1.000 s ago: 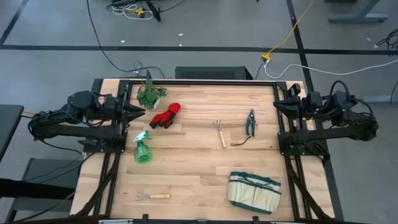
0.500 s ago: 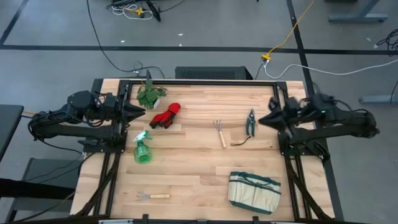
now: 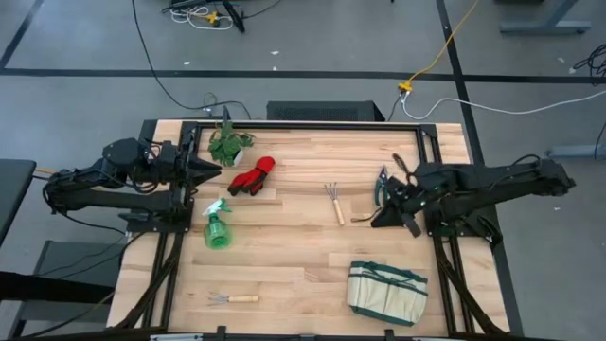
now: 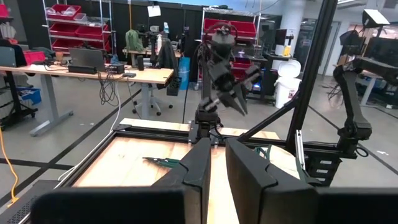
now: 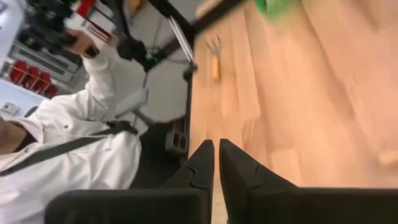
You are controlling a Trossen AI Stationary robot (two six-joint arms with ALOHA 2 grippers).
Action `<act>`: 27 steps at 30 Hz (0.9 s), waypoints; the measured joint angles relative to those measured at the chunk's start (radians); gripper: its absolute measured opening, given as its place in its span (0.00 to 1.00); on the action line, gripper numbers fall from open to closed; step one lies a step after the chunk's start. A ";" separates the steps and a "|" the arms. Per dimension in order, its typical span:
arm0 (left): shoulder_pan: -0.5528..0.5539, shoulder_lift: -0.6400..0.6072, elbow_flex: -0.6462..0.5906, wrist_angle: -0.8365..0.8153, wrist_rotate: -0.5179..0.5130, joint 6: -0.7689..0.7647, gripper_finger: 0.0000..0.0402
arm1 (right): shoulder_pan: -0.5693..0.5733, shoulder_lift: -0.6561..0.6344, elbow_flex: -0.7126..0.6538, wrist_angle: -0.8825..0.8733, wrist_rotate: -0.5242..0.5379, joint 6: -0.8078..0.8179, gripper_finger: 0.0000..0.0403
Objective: Pick & Place Garden tools in Gardening bag
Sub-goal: Prepare the gardening bag
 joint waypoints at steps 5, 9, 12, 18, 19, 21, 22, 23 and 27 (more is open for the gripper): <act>0.000 0.000 0.000 0.000 0.000 0.000 0.14 | 0.032 0.033 0.000 -0.078 0.001 0.125 0.07; 0.000 0.000 0.000 0.000 0.000 0.000 0.14 | 0.062 0.068 0.000 -0.140 0.002 0.208 0.07; 0.000 0.000 0.000 0.000 0.000 0.000 0.14 | 0.091 0.104 0.000 -0.173 0.001 0.278 0.07; 0.000 0.000 0.000 0.000 0.000 -0.001 0.14 | 0.144 0.184 0.000 -0.199 -0.035 0.349 0.07; 0.000 0.000 0.000 0.000 0.000 -0.002 0.14 | 0.153 0.197 0.000 -0.198 -0.034 0.350 0.07; 0.000 0.000 0.000 0.000 0.000 -0.009 0.14 | 0.170 0.225 0.000 -0.198 -0.034 0.348 0.07; 0.000 0.000 0.000 0.000 0.000 -0.017 0.14 | 0.179 0.240 0.000 -0.199 -0.034 0.349 0.07; 0.000 0.000 0.000 0.000 0.000 -0.025 0.14 | 0.187 0.255 0.000 -0.200 -0.034 0.349 0.07; 0.000 0.000 0.000 0.000 0.002 -0.026 0.14 | 0.219 0.320 0.000 -0.204 -0.037 0.353 0.07</act>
